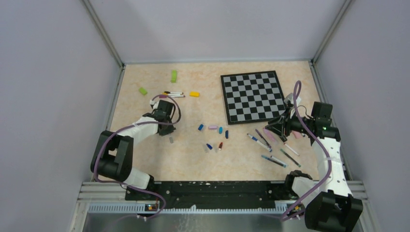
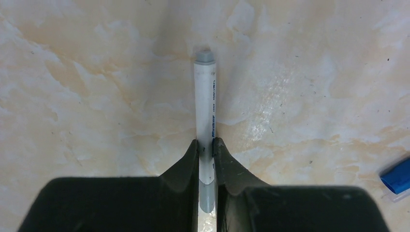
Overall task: Open the pen caps
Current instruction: Pick up the pen from the center of the board.
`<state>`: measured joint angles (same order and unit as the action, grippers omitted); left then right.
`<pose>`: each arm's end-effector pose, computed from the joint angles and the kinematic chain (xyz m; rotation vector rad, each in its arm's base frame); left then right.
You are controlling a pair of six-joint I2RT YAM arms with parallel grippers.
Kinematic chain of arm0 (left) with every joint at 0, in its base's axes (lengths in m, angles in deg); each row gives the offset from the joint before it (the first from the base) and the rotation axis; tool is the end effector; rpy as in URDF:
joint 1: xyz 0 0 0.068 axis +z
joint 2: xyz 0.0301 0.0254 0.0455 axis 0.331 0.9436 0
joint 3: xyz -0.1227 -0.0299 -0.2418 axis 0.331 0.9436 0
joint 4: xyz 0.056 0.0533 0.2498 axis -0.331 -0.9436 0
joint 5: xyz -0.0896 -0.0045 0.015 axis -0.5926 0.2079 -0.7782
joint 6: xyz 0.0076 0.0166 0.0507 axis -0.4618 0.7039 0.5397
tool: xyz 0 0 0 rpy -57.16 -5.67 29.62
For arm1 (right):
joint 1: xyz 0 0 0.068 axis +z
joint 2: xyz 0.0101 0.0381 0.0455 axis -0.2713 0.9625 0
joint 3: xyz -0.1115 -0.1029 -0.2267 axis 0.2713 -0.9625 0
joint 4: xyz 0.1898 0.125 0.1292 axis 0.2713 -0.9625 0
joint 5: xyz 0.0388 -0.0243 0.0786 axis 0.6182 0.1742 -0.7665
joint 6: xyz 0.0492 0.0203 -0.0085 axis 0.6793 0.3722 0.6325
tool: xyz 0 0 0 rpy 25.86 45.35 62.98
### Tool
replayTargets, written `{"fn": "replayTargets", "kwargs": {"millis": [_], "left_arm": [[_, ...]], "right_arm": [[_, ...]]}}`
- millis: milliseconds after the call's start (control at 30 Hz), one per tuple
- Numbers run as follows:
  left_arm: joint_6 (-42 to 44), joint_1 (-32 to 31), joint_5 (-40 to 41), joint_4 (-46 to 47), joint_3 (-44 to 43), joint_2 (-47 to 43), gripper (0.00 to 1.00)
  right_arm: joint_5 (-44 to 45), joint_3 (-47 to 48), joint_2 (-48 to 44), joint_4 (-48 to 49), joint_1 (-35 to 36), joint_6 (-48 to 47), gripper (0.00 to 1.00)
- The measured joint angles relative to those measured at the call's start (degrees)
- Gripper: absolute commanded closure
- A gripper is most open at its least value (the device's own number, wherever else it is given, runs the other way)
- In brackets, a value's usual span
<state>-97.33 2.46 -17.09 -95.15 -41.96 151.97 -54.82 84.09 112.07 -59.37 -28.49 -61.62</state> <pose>0.2608 -0.0703 0.1605 -0.5203 2.5819 0.0097 0.1759 -0.0067 0.2709 -0.7620 1.8357 0.8664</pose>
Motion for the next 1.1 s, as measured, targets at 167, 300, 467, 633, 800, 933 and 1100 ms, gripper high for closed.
{"fn": "replayTargets", "kwargs": {"millis": [167, 300, 467, 633, 800, 933, 1100], "left_arm": [[2.2, 0.3, -1.5, 1.9, 1.6, -1.6, 1.0], [3.8, 0.3, -5.2, 3.3, 3.9, -4.5, 1.0], [5.6, 0.3, -9.8, 4.0, 5.3, -10.4, 1.0], [7.4, 0.2, -18.7, 9.4, 6.4, -16.4, 1.0], [8.2, -0.2, -29.0, 16.9, 9.7, -19.6, 1.0], [7.4, -1.9, -35.8, 24.4, 12.7, -21.3, 1.0], [5.2, -9.9, -38.4, 34.3, 13.4, -21.6, 1.0]], "right_arm": [[-1.1, 0.0, 0.0, -0.2, 0.0, -0.5, 0.66], [-3.5, 0.0, 0.0, -1.2, 0.1, -2.0, 0.66], [-6.5, 0.0, 0.8, -3.6, 1.9, -6.3, 0.66], [-7.6, 0.1, 3.5, -6.2, 7.0, -10.6, 0.66], [-9.6, 0.2, 4.5, -5.9, 10.8, -11.8, 0.66], [-10.4, 1.0, 6.3, -1.1, 14.4, -7.3, 0.66], [-8.5, -0.1, 7.7, 17.4, 19.8, 14.2, 0.62]]}}
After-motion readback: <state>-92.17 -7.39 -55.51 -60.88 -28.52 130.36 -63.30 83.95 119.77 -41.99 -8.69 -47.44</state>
